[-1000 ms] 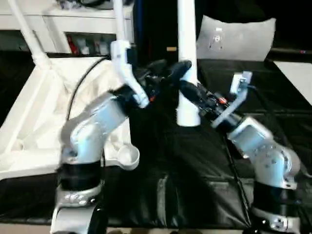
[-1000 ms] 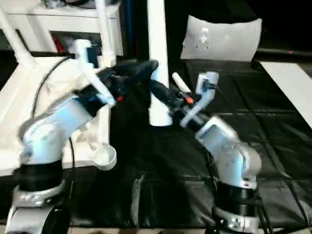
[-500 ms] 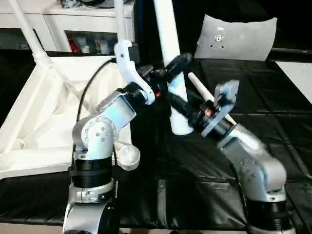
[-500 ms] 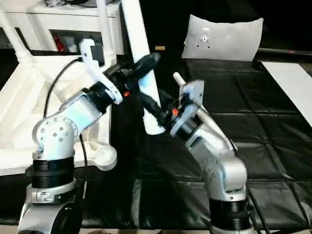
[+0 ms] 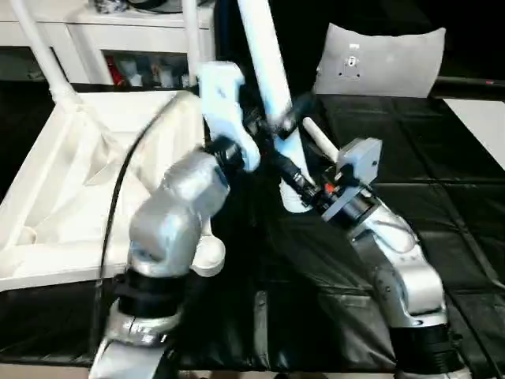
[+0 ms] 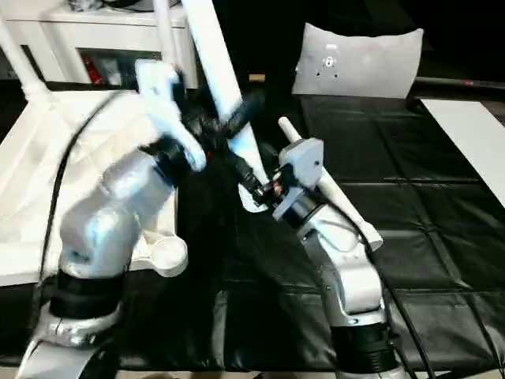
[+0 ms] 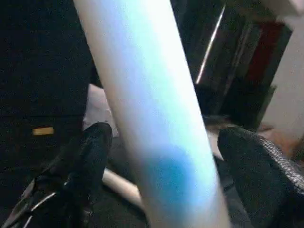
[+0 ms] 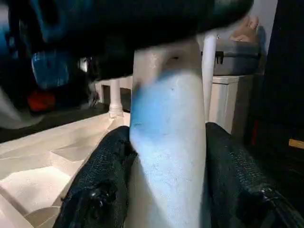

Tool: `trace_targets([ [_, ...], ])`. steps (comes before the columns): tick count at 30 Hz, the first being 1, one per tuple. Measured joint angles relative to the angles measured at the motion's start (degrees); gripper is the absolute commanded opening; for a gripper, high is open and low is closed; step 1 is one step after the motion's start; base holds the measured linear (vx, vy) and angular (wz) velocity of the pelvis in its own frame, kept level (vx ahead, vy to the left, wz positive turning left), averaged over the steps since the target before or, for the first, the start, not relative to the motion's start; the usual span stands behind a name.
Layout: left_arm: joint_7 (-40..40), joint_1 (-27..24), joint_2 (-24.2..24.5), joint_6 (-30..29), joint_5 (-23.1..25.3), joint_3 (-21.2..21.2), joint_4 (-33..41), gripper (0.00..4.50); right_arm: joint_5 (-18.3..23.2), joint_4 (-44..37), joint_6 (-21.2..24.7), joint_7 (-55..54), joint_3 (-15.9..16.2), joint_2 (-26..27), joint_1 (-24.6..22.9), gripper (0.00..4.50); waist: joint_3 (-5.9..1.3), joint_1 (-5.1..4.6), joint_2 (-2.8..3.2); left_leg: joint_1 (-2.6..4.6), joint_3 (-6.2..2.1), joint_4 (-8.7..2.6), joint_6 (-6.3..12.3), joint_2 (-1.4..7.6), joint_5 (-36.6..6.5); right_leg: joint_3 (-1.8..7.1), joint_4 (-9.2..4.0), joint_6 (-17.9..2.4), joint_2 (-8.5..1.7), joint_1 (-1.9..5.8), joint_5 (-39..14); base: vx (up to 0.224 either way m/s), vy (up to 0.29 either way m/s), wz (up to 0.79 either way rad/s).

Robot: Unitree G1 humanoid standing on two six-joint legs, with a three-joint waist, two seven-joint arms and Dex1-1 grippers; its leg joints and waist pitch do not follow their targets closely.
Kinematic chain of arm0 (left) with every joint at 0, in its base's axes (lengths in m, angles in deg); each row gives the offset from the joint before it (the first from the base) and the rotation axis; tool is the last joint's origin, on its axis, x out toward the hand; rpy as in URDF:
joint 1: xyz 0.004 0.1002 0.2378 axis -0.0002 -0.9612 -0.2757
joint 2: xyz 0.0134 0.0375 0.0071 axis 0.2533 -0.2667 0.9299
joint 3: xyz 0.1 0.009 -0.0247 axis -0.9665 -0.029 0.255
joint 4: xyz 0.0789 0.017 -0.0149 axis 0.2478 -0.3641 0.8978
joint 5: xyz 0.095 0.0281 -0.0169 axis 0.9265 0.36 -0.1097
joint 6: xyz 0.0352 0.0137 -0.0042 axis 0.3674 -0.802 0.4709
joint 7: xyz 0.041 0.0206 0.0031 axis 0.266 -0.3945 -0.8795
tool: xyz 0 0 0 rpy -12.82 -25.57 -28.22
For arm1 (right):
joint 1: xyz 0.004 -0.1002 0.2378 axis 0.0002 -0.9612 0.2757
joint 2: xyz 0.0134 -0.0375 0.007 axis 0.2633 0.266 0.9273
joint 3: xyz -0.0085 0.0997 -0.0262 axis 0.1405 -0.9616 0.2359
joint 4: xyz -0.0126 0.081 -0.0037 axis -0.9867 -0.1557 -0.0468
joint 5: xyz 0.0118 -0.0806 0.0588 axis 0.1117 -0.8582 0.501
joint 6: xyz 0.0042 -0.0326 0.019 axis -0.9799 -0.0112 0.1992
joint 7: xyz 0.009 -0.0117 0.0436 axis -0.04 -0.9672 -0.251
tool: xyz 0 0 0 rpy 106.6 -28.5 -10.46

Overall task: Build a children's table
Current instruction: Pick table leg

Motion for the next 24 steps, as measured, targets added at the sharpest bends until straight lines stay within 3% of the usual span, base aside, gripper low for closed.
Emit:
trace_targets([
  [9,0.53,-1.63,3.44,4.78,7.45,-4.71,-0.38,3.66,-3.90,3.34,-5.76,-0.57,2.08,-0.08,-0.10,1.90,0.01,0.00,0.04,0.02,0.00,0.00,-0.02,0.00,0.01,0.00,0.04,-0.01,0.00,0.00,0.01,0.000,0.000,0.00],
  [24,0.33,-1.92,7.06,10.28,17.48,-10.56,-1.84,3.66,-5.08,7.14,-8.29,-2.49,3.16,0.57,-0.01,1.90,0.01,0.03,0.04,0.04,0.00,0.00,-0.03,0.00,0.02,0.00,0.08,-0.01,0.00,0.00,0.03,0.000,0.000,0.00],
])
